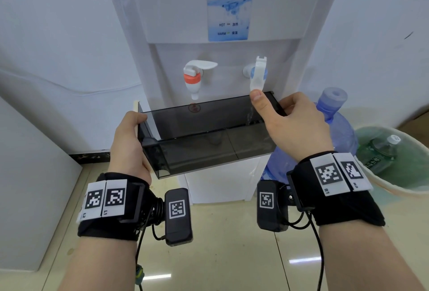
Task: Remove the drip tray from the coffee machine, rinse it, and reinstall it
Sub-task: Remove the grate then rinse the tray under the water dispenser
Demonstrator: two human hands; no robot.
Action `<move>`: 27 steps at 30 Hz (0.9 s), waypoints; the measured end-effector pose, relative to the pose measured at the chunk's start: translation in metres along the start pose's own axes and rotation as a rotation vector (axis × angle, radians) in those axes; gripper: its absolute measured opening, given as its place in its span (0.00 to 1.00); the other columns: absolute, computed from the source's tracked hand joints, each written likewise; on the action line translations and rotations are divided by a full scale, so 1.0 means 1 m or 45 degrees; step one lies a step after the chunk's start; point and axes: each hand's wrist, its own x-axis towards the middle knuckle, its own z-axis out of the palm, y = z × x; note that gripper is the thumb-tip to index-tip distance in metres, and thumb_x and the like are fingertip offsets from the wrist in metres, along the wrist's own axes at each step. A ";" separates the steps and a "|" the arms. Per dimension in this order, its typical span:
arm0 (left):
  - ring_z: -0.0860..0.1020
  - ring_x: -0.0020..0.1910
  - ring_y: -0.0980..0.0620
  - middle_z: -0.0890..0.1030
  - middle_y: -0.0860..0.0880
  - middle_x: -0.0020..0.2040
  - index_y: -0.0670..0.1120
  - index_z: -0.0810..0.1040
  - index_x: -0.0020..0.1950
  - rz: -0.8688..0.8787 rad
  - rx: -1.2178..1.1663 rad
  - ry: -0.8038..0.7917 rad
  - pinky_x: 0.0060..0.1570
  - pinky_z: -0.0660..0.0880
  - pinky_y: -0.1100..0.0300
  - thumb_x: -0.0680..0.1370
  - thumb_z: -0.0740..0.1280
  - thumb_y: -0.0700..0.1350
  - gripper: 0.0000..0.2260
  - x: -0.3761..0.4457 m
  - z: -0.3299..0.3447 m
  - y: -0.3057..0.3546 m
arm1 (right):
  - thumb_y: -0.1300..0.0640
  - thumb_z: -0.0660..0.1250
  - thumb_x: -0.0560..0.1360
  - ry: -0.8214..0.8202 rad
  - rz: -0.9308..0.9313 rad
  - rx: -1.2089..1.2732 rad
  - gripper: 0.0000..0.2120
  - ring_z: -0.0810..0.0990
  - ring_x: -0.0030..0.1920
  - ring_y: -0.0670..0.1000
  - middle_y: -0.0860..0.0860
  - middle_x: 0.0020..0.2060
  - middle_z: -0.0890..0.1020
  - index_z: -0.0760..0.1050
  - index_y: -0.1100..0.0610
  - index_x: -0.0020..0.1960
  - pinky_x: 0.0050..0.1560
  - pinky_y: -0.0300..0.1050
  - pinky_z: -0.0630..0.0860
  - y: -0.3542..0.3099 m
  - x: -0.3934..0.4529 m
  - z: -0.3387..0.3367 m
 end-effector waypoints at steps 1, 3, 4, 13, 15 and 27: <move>0.83 0.26 0.49 0.84 0.50 0.30 0.51 0.86 0.31 0.001 0.002 0.004 0.27 0.79 0.58 0.76 0.66 0.51 0.16 0.000 0.000 0.000 | 0.19 0.59 0.65 0.003 0.000 0.002 0.36 0.78 0.50 0.55 0.44 0.43 0.79 0.73 0.50 0.53 0.47 0.49 0.71 0.000 0.000 0.000; 0.83 0.27 0.48 0.83 0.50 0.31 0.51 0.86 0.32 -0.002 0.008 0.003 0.27 0.79 0.57 0.75 0.66 0.51 0.15 0.001 0.001 0.000 | 0.19 0.59 0.65 0.011 -0.002 0.004 0.36 0.77 0.49 0.54 0.42 0.42 0.78 0.73 0.50 0.52 0.46 0.48 0.70 0.000 0.001 -0.001; 0.83 0.27 0.48 0.83 0.50 0.31 0.51 0.85 0.33 -0.004 0.011 0.002 0.28 0.80 0.57 0.75 0.66 0.52 0.14 0.001 0.001 0.000 | 0.19 0.58 0.65 0.015 -0.005 0.004 0.36 0.77 0.48 0.54 0.42 0.41 0.77 0.72 0.50 0.52 0.46 0.48 0.69 0.001 0.002 -0.001; 0.85 0.31 0.46 0.86 0.49 0.36 0.51 0.86 0.33 -0.025 0.029 -0.020 0.32 0.82 0.55 0.74 0.66 0.52 0.14 0.002 0.006 -0.001 | 0.18 0.57 0.65 0.041 -0.003 -0.018 0.37 0.76 0.47 0.53 0.40 0.41 0.76 0.72 0.50 0.53 0.45 0.47 0.67 0.005 0.004 -0.002; 0.85 0.30 0.47 0.86 0.49 0.35 0.51 0.86 0.32 -0.018 0.029 -0.019 0.30 0.81 0.55 0.76 0.66 0.52 0.15 0.002 0.006 -0.001 | 0.18 0.57 0.65 0.043 -0.007 -0.020 0.37 0.76 0.47 0.53 0.40 0.41 0.76 0.72 0.50 0.53 0.45 0.47 0.67 0.005 0.005 -0.001; 0.85 0.31 0.47 0.86 0.49 0.35 0.50 0.85 0.39 -0.008 0.036 -0.029 0.30 0.81 0.54 0.76 0.66 0.52 0.11 0.002 0.005 0.001 | 0.18 0.57 0.65 0.050 -0.010 -0.026 0.37 0.76 0.47 0.53 0.39 0.41 0.75 0.72 0.50 0.53 0.45 0.47 0.67 0.005 0.006 -0.002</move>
